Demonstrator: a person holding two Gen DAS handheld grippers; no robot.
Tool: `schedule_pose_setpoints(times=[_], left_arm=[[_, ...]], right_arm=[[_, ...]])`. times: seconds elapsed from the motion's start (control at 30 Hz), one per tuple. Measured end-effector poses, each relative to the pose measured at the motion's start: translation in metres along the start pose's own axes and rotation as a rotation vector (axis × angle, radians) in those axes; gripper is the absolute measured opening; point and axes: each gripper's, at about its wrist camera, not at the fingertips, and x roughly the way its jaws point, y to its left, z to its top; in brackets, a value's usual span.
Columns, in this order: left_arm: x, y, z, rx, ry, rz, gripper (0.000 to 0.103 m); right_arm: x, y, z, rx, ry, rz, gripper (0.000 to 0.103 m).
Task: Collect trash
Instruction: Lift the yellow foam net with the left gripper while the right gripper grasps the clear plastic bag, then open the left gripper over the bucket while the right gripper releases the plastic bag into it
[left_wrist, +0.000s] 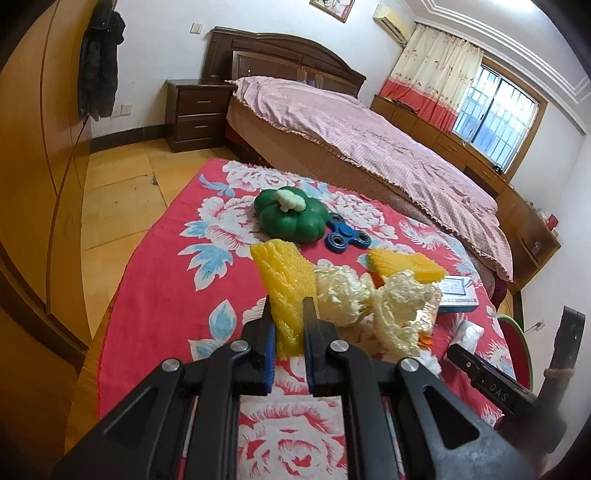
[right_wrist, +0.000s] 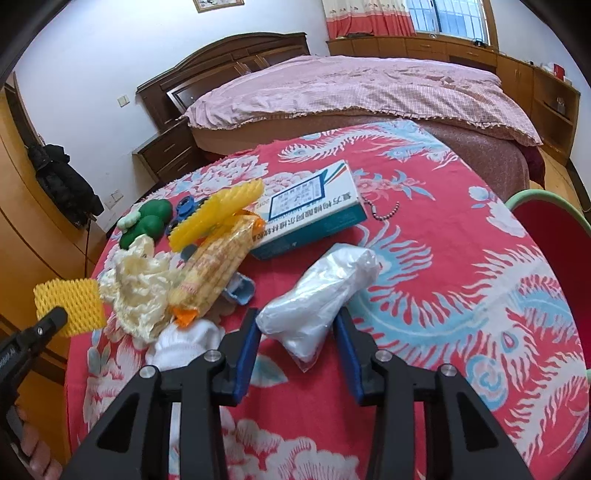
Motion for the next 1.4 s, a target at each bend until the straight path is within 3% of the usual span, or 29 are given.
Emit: schedule_pose_setpoints(times=[0.73, 1.4], left_arm=[[-0.056, -0.056, -0.001, 0.094, -0.07, -0.091, 0.011], [-0.042, -0.163, -0.015, 0.283, -0.006, -0.225, 0.011]], right_arm=[[-0.11, -0.029, -0.014, 0.02, -0.164, 0.04, 0.043], [-0.145, -0.099, -0.014, 0.1, -0.245, -0.046, 0.043]])
